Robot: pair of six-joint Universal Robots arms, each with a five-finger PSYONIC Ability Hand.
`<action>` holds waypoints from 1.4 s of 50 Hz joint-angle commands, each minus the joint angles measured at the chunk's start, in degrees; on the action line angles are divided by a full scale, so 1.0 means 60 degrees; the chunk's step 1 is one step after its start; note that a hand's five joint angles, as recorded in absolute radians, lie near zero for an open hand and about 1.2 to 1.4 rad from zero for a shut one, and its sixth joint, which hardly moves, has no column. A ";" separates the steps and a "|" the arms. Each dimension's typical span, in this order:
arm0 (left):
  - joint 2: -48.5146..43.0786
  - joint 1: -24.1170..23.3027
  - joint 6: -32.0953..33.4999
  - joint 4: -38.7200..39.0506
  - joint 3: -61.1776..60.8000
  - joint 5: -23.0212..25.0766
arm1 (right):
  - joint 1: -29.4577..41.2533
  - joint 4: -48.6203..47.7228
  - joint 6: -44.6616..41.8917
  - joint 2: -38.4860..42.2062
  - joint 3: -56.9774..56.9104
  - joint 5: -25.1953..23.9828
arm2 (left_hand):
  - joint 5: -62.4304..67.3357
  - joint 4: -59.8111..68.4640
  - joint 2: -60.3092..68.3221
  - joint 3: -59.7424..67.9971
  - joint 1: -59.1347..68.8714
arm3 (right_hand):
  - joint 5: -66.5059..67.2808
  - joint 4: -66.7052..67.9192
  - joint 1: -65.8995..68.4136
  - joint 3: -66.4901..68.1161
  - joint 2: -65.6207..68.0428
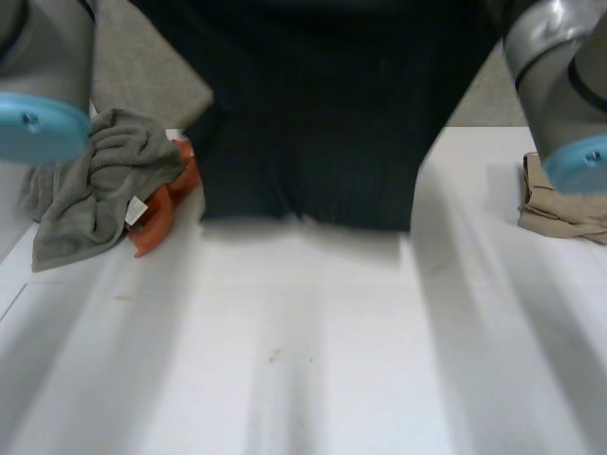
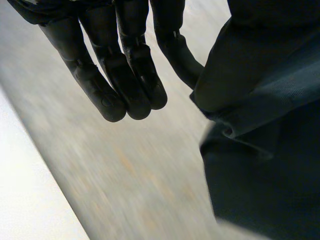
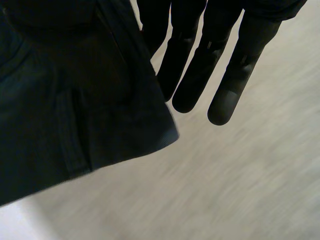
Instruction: Fold the laundry.
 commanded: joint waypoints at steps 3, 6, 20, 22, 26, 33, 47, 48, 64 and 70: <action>-0.0121 0.0213 -0.0869 0.0341 -0.0565 0.0432 | 0.0158 -0.2490 0.0231 0.0403 0.0241 -0.0661 | 0.2149 0.1880 0.1897 0.1991 0.2530 | 0.2010 0.1919 0.2833 0.2003 0.2172; -0.0253 0.0199 -0.0869 0.0296 -0.1355 0.0271 | 0.0173 -0.2387 0.0304 0.0827 0.0533 -0.0896 | 0.2149 0.1880 0.1897 0.1991 0.2530 | 0.2010 0.1919 0.2833 0.2003 0.2172; -0.2493 -0.0665 -0.0811 0.0707 -0.4901 -0.0051 | 0.0071 -0.1641 -0.0061 0.3215 0.2905 -0.1438 | 0.2149 0.1880 0.1897 0.1991 0.2530 | 0.2010 0.1919 0.2833 0.2003 0.2172; -0.2670 -0.0812 -0.0664 0.0546 -0.5282 -0.0256 | -0.0002 -0.1377 -0.0354 0.3260 0.3403 -0.1453 | 0.2149 0.1880 0.1897 0.1991 0.2530 | 0.2010 0.1919 0.2833 0.2003 0.2172; -0.2320 -0.0959 -0.0415 -0.0200 -0.5912 -0.0710 | -0.0105 -0.0880 -0.0662 0.2793 0.4282 -0.1497 | 0.2149 0.1880 0.1897 0.1991 0.2530 | 0.2010 0.1919 0.2833 0.2003 0.2172; -0.0477 -0.0944 -0.0240 -0.1955 -0.7243 -0.0785 | -0.0076 0.0760 -0.1043 0.0904 0.5894 -0.1819 | 0.2149 0.1880 0.1897 0.1991 0.2530 | 0.2010 0.1919 0.2833 0.2003 0.2172; 0.2616 -0.1705 0.0932 -0.6892 -0.9486 0.0401 | -0.0748 0.6528 -0.4511 -0.1792 0.7959 -0.1877 | 0.2149 0.1880 0.1897 0.1991 0.2530 | 0.2010 0.1919 0.2833 0.2003 0.2172; 0.2690 -0.1778 0.0947 -0.7070 -0.9502 0.0460 | -0.0837 0.6780 -0.4733 -0.1866 0.8062 -0.1892 | 0.2149 0.1880 0.1897 0.1991 0.2530 | 0.2010 0.1919 0.2833 0.2003 0.2172; 0.0924 -0.0800 0.1255 -0.3445 -0.6765 0.1733 | -0.0575 0.4881 -0.3960 -0.1735 0.9073 -0.2215 | -0.9433 -0.9702 -0.9686 -0.9592 -0.9053 | 0.2010 0.1919 0.2833 0.2003 0.2172; -0.0983 -0.0432 0.1269 -0.2487 -0.5666 0.2730 | -0.0413 0.4044 -0.3681 -0.1749 0.9352 -0.2068 | -0.6821 -0.7090 -0.7074 -0.6980 -0.6441 | 0.2010 0.1919 0.2833 0.2003 0.2172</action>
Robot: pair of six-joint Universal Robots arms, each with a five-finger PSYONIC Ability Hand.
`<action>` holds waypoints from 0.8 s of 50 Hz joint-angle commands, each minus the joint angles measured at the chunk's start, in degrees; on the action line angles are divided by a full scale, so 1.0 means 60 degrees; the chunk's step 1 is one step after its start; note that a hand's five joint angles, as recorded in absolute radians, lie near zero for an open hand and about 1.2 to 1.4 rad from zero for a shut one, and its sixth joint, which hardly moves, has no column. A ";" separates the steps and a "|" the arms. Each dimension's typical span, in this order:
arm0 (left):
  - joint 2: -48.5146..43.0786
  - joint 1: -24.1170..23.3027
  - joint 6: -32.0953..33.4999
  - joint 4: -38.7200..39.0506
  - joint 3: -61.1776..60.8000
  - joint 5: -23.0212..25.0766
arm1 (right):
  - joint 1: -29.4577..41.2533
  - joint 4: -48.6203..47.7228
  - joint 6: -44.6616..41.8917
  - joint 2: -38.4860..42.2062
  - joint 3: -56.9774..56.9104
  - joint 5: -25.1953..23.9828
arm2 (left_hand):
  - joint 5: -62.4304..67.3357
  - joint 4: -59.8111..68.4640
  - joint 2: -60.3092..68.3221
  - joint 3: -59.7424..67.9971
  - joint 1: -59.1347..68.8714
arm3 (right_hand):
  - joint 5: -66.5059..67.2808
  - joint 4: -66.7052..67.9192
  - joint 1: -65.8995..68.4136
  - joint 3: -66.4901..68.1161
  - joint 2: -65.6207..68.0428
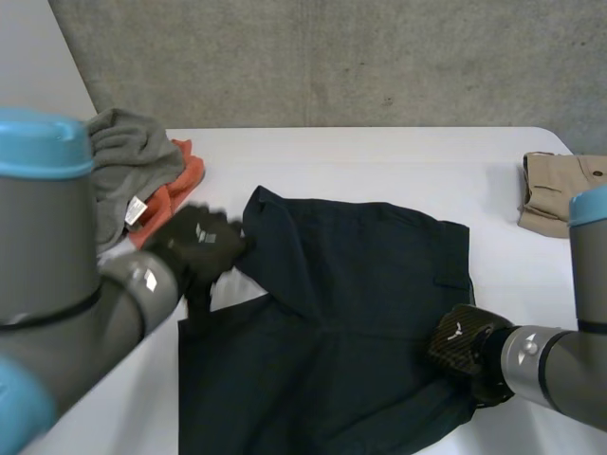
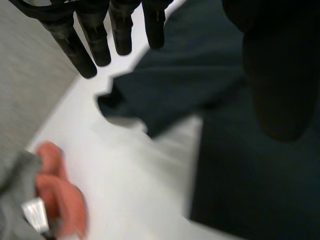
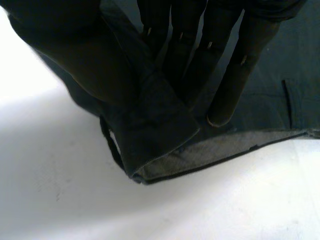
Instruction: Fold the laundry.
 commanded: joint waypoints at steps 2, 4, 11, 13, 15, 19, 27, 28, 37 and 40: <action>-0.2857 0.0634 -0.0045 0.1505 0.1730 0.1447 | 0.0253 -0.1175 0.0450 0.0028 0.0429 0.0218 | 0.2614 0.2673 0.2606 0.2670 0.2677 | 0.1943 0.1893 0.2833 0.2003 0.2172; -0.3329 0.0664 -0.0002 0.1534 0.2068 0.1581 | 0.0268 -0.1308 0.0479 0.0028 0.0488 0.0233 | 0.2702 0.2761 0.2694 0.2758 0.2765 | 0.1943 0.1893 0.2833 0.2003 0.2172; -0.4897 0.0678 0.0115 0.1666 0.3402 0.1523 | 0.0224 -0.1733 0.0699 -0.0015 0.0620 0.0204 | 0.3626 0.3684 0.3618 0.3681 0.3688 | 0.1943 0.1893 0.2833 0.2003 0.2172; -0.5117 0.0664 0.0203 0.1681 0.3622 0.1479 | 0.0210 -0.1806 0.0772 -0.0030 0.0634 0.0204 | 0.4381 0.4439 0.4373 0.4436 0.4443 | 0.1943 0.1893 0.2833 0.2003 0.2172; -0.5469 0.0649 0.0320 0.1666 0.3959 0.1377 | 0.0224 -0.1880 0.0875 -0.0089 0.0678 0.0204 | 0.5141 0.5199 0.5133 0.5196 0.5203 | 0.1943 0.1893 0.2833 0.2003 0.2172; -0.5894 0.0605 0.0584 0.1622 0.4369 0.1084 | 0.0253 -0.1953 0.0934 -0.0177 0.0737 0.0160 | 0.5254 0.5312 0.5246 0.5309 0.5316 | 0.1943 0.1893 0.2833 0.2003 0.2172; -0.6466 0.0459 0.1023 0.1622 0.4853 0.0498 | 0.0254 -0.2158 0.0963 -0.0250 0.0840 0.0116 | 0.4802 0.4860 0.4794 0.4857 0.4864 | 0.1943 0.1893 0.2833 0.2003 0.2172; -0.6509 0.0430 0.1038 0.1622 0.4897 0.0439 | 0.0254 -0.2173 0.0963 -0.0250 0.0854 0.0116 | 0.5555 0.5613 0.5547 0.5610 0.5617 | 0.1943 0.1893 0.2833 0.2003 0.2172; -0.5648 0.0006 0.1111 0.1097 0.4460 -0.1987 | 0.0283 -0.2188 0.0948 -0.0396 0.0971 0.0101 | 1.0858 1.0916 1.0850 1.0913 1.0920 | 0.1943 0.1893 0.2833 0.2003 0.2172; -0.5397 -0.0098 0.1228 0.0759 0.4107 -0.2796 | 0.0283 -0.2188 0.0948 -0.0426 0.0972 0.0101 | 1.0858 1.0916 1.0850 1.0913 1.0920 | 0.1943 0.1893 0.2833 0.2003 0.2172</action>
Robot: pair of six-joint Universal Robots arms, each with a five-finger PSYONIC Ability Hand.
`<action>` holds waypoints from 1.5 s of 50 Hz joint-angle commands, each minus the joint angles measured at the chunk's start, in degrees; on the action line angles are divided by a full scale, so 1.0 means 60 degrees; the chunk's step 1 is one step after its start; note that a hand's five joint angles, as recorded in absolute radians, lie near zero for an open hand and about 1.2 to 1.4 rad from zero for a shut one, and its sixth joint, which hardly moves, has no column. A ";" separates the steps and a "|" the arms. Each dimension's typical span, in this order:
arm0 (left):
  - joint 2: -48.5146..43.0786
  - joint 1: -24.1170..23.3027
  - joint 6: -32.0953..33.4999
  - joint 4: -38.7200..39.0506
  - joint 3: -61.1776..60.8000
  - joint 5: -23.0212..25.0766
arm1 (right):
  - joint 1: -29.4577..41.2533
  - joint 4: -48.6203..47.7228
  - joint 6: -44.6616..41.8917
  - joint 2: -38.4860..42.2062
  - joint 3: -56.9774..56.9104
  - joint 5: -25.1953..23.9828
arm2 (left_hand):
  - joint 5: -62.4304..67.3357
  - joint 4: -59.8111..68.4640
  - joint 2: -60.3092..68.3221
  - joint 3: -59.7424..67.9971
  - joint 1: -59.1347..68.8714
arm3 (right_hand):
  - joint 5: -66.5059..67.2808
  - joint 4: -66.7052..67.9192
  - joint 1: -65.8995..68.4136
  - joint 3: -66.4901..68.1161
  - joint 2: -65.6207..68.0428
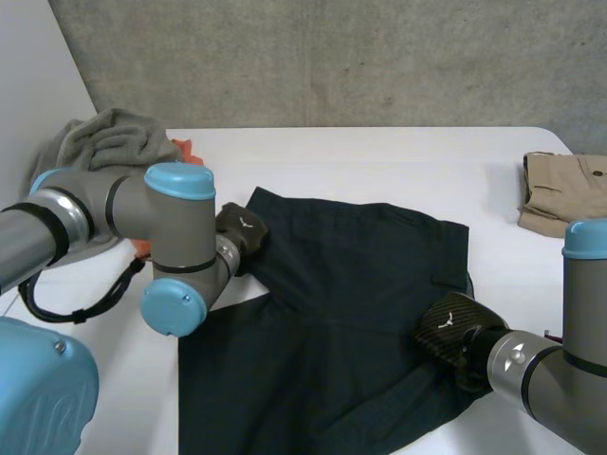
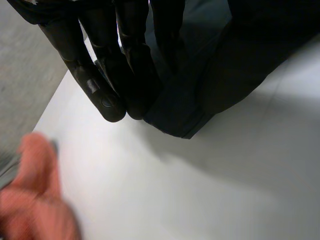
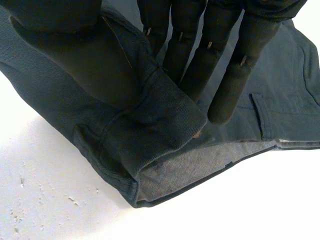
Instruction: Fold the laundry.
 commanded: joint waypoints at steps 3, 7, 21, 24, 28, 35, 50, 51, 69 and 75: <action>0.0938 -0.0312 0.0398 -0.1258 -0.1159 -0.2862 | 0.0078 0.0063 0.0001 -0.0105 0.0035 -0.0019 | 0.2269 0.1932 0.1929 0.2010 0.2266 | 0.1946 0.1893 0.2833 0.2003 0.2173; 0.0879 -0.0326 0.0428 -0.1889 -0.1248 -0.2937 | 0.0225 0.0063 0.0001 -0.0120 0.0020 0.0039 | 0.2269 0.1932 0.1929 0.2010 0.2266 | 0.1946 0.1893 0.2833 0.2003 0.2173; 0.3030 -0.0238 -0.0890 -0.2066 -0.1451 -0.2556 | 0.0503 0.0078 0.0645 -0.0222 -0.0287 0.0128 | -0.8942 -0.9279 -0.9282 -0.9201 -0.8945 | 0.1946 0.1893 0.2833 0.2003 0.2173; 0.4009 -0.0209 -0.1299 -0.2066 -0.2079 -0.2191 | 0.0605 0.0078 0.1083 -0.0222 -0.0564 0.0128 | -0.8942 -0.9279 -0.9282 -0.9201 -0.8945 | 0.1946 0.1893 0.2833 0.2003 0.2173; 0.5108 -0.0253 -0.1826 -0.2095 -0.3060 -0.1635 | 0.0650 -0.0010 0.1858 -0.0149 -0.1149 0.0127 | -0.8914 -0.9251 -0.9254 -0.9173 -0.8917 | 0.1946 0.1893 0.2833 0.2003 0.2173; 0.6781 -0.0487 -0.3087 -0.2460 -0.4820 -0.0711 | 0.0664 0.0048 0.4186 0.0727 -0.2774 0.0317 | -0.8523 -0.8861 -0.8863 -0.8782 -0.8526 | 0.1946 0.1893 0.2833 0.2003 0.2173; 0.7369 -0.1424 -0.4861 -0.3999 -0.6813 -0.0490 | 0.0811 0.0576 0.6636 0.1990 -0.4551 0.2061 | -0.8352 -0.8690 -0.8692 -0.8611 -0.8356 | 0.1946 0.1893 0.2833 0.2003 0.2173; 0.7339 -0.1439 -0.4846 -0.3970 -0.6843 -0.0534 | 0.0811 0.0576 0.6666 0.1975 -0.4507 0.2105 | -0.8353 -0.8691 -0.8693 -0.8612 -0.8356 | 0.1946 0.1893 0.2833 0.2003 0.2173; 0.6591 -0.2142 -0.3573 -0.3953 -0.7428 -0.0888 | -0.0974 0.1892 0.1459 -0.0850 -0.0715 -0.0865 | 0.2269 0.1932 0.1929 0.2010 0.2266 | 0.1946 0.1893 0.2833 0.2003 0.2173; 0.7032 -0.2582 -0.3016 -0.5096 -0.7752 0.0051 | -0.2045 0.3987 -0.2209 -0.1438 0.0108 -0.1996 | 0.2269 0.1932 0.1929 0.2010 0.2266 | 0.1946 0.1893 0.2833 0.2003 0.2173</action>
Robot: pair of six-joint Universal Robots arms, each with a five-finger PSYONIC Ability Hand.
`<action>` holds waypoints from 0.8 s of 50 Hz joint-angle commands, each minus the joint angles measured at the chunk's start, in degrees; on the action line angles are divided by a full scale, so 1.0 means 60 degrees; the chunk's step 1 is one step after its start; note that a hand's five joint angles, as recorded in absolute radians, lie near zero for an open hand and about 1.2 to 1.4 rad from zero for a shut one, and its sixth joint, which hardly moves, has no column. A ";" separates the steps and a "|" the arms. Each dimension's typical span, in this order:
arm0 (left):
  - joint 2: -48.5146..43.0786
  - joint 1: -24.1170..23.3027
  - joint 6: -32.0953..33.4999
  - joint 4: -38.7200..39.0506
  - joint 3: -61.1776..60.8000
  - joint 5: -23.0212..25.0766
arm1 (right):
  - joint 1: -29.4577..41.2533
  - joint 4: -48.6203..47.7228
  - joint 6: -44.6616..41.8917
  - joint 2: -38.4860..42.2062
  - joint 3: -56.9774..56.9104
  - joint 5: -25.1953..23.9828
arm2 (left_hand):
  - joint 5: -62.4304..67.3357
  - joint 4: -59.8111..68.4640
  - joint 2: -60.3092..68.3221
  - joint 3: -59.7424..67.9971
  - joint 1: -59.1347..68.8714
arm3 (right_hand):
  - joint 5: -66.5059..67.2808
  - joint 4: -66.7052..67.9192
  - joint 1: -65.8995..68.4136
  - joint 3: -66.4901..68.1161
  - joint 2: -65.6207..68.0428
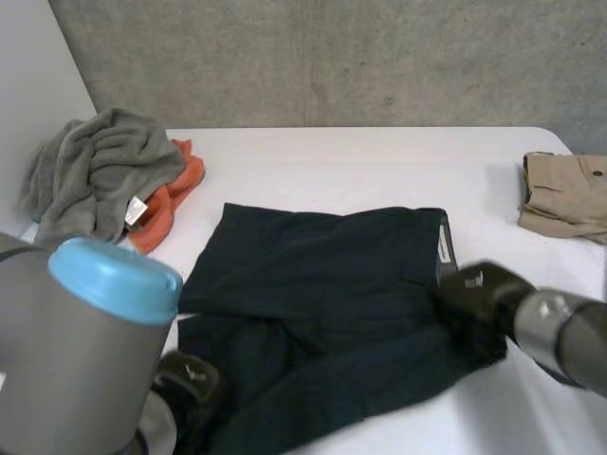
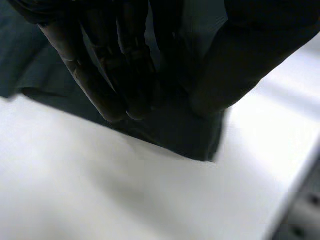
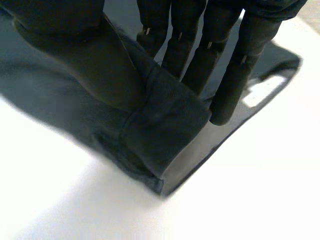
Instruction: Fold the laundry.
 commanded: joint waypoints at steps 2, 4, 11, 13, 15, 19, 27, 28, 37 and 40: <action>0.0472 -0.0521 0.0770 -0.1408 -0.0163 0.0975 | -0.1116 0.2550 -0.4109 -0.0609 0.0929 -0.1337 | 0.2122 0.1932 0.1943 0.2034 0.2256 | 0.1946 0.1893 0.2704 0.2003 0.2172; 0.0326 -0.0404 0.0843 -0.1320 0.0203 0.0786 | -0.1057 0.2463 -0.3890 -0.0419 0.0768 -0.1264 | 0.2122 0.1932 0.1943 0.2034 0.2256 | 0.1946 0.1893 0.2704 0.2003 0.2172; -0.0567 0.0621 0.1370 -0.0472 0.2574 -0.0402 | -0.0325 0.1044 -0.1899 0.0460 -0.0491 -0.0767 | 0.2122 0.1932 0.1943 0.2034 0.2256 | 0.1946 0.1893 0.2704 0.2003 0.2172; -0.0991 0.0927 0.1546 0.0039 0.3567 -0.0446 | -0.0077 0.0314 -0.1009 0.0650 -0.0987 -0.0562 | 0.2122 0.1932 0.1943 0.2034 0.2256 | 0.1946 0.1893 0.2704 0.2003 0.2172; -0.1343 0.1104 0.1620 0.0451 0.4215 -0.0431 | 0.0070 -0.0245 -0.0478 0.0841 -0.1311 -0.0386 | 0.2122 0.1932 0.1943 0.2034 0.2256 | 0.1946 0.1893 0.2704 0.2003 0.2172; -0.2485 0.1456 0.1912 0.1389 0.5914 -0.0475 | 0.0408 -0.1797 0.0519 0.1485 -0.2073 0.0273 | 0.2122 0.1932 0.1943 0.2034 0.2256 | 0.1946 0.1893 0.2704 0.2003 0.2172; -0.5210 0.1808 0.3025 0.2781 0.8947 -0.0885 | 0.0730 -0.4435 0.0653 0.3214 -0.3084 0.2060 | 0.2122 0.1932 0.1943 0.2034 0.2256 | 0.1946 0.1893 0.2704 0.2003 0.2172; -0.5676 0.1852 0.3186 0.3014 0.9472 -0.0943 | 0.0788 -0.4857 0.0565 0.3476 -0.3230 0.2250 | 0.2122 0.1932 0.1943 0.2034 0.2256 | 0.1946 0.1893 0.2704 0.2003 0.2172; -0.7555 0.1852 0.3963 0.4217 1.1454 -0.1076 | 0.1067 -0.7335 -0.0109 0.4899 -0.3832 0.2544 | 0.2122 0.1932 0.1943 0.2034 0.2256 | 0.1946 0.1893 0.2704 0.2003 0.2172; -0.7746 0.1838 0.3964 0.4393 1.1586 -0.1149 | 0.1082 -0.7981 -0.0256 0.5280 -0.4051 0.2662 | 0.2122 0.1932 0.1943 0.2034 0.2256 | 0.1946 0.1893 0.2704 0.2003 0.2172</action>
